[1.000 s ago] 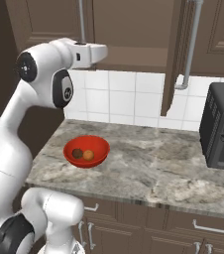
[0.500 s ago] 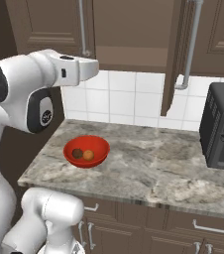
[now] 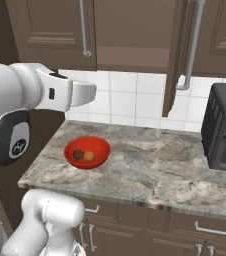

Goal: Open the cabinet. Pick the apple and tangerine from the cabinet and place them into the bowl. Then close the cabinet.

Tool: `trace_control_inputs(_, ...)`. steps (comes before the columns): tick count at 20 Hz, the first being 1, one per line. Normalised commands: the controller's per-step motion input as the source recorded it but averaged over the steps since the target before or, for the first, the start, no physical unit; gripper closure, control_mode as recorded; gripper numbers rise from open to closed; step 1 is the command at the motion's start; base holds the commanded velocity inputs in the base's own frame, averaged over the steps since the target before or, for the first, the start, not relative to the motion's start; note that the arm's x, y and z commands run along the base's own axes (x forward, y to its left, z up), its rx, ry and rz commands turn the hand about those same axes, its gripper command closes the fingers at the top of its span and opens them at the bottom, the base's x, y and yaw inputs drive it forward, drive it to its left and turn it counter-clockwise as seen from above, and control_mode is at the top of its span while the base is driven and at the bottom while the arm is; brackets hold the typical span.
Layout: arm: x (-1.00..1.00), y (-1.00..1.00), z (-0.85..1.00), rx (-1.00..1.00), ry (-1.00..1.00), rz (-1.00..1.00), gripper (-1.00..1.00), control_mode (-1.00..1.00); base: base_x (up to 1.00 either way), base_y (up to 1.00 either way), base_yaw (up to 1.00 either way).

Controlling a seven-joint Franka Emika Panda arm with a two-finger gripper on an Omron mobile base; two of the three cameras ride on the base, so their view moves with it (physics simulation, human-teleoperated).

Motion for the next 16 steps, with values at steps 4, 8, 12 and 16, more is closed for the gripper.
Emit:
trace_control_inputs(4, -1.00, -0.34, -0.20, 0.07, 0.07, 0.09, -1.00, -1.00, 0.00, 0.00, 0.00)
trace_control_inputs(8, -1.00, -0.36, -0.26, 0.02, 0.00, 0.14, -1.00, -1.00, 0.00, 0.00, 0.00)
trace_control_inputs(12, -0.91, -0.39, -0.14, 0.03, 0.00, 0.12, -1.00, -1.00, 0.00, 0.00, 0.00)
trace_control_inputs(16, -0.57, -0.58, 0.00, 0.07, 0.00, 0.07, -1.00, -1.00, 0.00, 0.00, 0.00)
